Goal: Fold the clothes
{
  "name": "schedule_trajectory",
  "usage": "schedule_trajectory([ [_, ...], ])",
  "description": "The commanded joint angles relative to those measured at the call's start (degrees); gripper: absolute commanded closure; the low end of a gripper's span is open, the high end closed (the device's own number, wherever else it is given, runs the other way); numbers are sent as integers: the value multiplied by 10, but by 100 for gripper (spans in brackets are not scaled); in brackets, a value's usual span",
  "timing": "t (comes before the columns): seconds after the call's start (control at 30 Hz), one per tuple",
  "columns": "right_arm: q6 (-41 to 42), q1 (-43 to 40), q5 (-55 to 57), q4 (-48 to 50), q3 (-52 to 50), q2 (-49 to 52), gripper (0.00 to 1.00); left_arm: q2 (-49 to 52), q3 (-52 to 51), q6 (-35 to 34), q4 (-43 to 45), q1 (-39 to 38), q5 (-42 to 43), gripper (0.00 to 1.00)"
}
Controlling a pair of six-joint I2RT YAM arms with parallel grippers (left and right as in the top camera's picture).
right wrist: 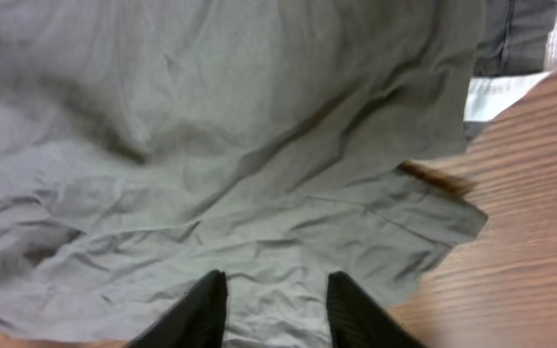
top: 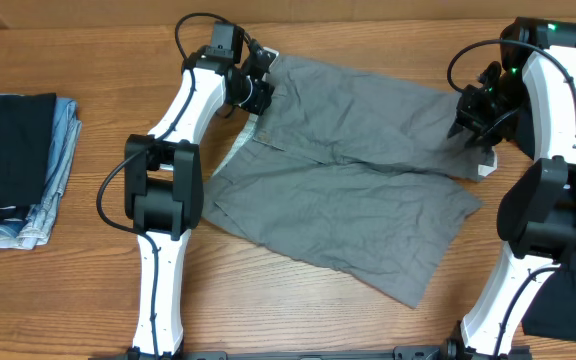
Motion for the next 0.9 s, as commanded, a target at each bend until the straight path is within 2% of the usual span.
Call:
schedule_trajectory([
  [0.0, -1, 2, 5, -9, 1, -60, 67, 2, 43, -2, -6, 3, 9, 96],
  [0.17, 8, -8, 6, -16, 1, -187, 65, 1, 121, -2, -36, 4, 2, 96],
  [0.27, 17, 0, 6, -16, -14, -192, 65, 1, 126, -27, -34, 16, -28, 96],
  [0.47, 16, 3, 32, -13, -118, -192, 65, 2, 126, -25, -6, 44, -42, 96],
  [0.63, 17, 15, 30, -16, -128, -192, 65, 10, 125, -21, -2, 47, -92, 96],
  [0.87, 54, 87, 32, 30, -140, -192, 65, 16, 125, -125, -17, 106, -109, 96],
])
